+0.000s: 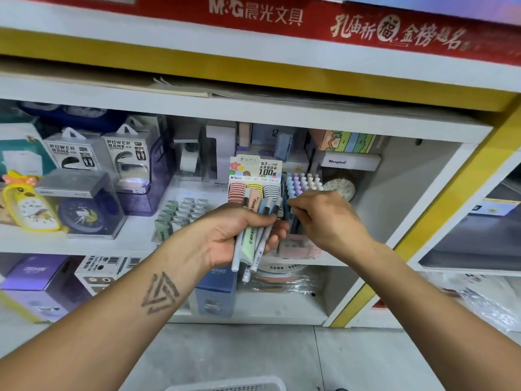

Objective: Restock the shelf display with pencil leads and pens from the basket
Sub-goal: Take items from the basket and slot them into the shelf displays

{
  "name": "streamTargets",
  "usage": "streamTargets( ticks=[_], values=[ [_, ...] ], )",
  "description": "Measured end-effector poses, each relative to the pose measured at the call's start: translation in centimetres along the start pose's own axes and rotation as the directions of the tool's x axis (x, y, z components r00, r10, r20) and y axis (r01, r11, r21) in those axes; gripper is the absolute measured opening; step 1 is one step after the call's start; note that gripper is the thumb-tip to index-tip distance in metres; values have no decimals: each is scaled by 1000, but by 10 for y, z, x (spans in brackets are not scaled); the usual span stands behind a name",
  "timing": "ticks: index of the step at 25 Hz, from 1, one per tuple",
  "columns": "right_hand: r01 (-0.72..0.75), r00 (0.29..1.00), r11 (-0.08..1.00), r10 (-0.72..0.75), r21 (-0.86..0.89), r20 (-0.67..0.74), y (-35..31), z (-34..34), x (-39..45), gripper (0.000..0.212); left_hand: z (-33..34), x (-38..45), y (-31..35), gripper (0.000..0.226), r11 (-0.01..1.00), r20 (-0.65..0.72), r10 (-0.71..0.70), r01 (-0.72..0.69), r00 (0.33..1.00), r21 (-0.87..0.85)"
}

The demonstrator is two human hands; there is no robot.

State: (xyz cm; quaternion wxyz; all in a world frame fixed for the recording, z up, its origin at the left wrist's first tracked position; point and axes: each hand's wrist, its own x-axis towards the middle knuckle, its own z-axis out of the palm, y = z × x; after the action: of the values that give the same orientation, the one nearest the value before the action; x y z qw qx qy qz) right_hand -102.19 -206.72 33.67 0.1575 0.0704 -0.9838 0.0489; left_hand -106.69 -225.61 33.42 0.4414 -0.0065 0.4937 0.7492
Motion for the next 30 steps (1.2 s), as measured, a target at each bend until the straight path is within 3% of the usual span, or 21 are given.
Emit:
streamTargets(
  ticks=[2,4,6,8,11,13,19,22,30],
  values=[
    [2,1000,1000,-2,31,-19,0,-4,1,21,3,-2,-1,16,999,36,29,-29,999,16],
    [-95,986,950,131,297,-106,-1,-10,3,21,6,-3,-1,19,998,51,62,-63,997,30],
    [-248,944,687,329,683,11,-3,-15,5,16,9,-3,-2,26,995,67,86,-89,994,44],
    [-335,916,422,353,842,188,-5,-19,3,9,12,-2,-3,25,995,91,84,-88,992,50],
    [-321,903,247,372,914,216,1,-26,-2,11,16,0,-4,18,998,110,53,-56,992,21],
    [-280,902,187,387,942,192,9,-32,-5,14,18,2,-5,21,1000,100,26,-24,995,-17],
    [-126,872,241,489,962,-8,30,-41,-9,19,19,8,-5,22,999,-74,49,-49,996,4],
    [-100,849,329,521,939,-92,41,-43,-12,13,16,12,-6,28,998,-148,49,-52,988,-22],
    [-117,858,611,460,783,-231,51,-48,-24,10,20,16,-14,13,999,-127,31,-34,991,-16]
  ],
)
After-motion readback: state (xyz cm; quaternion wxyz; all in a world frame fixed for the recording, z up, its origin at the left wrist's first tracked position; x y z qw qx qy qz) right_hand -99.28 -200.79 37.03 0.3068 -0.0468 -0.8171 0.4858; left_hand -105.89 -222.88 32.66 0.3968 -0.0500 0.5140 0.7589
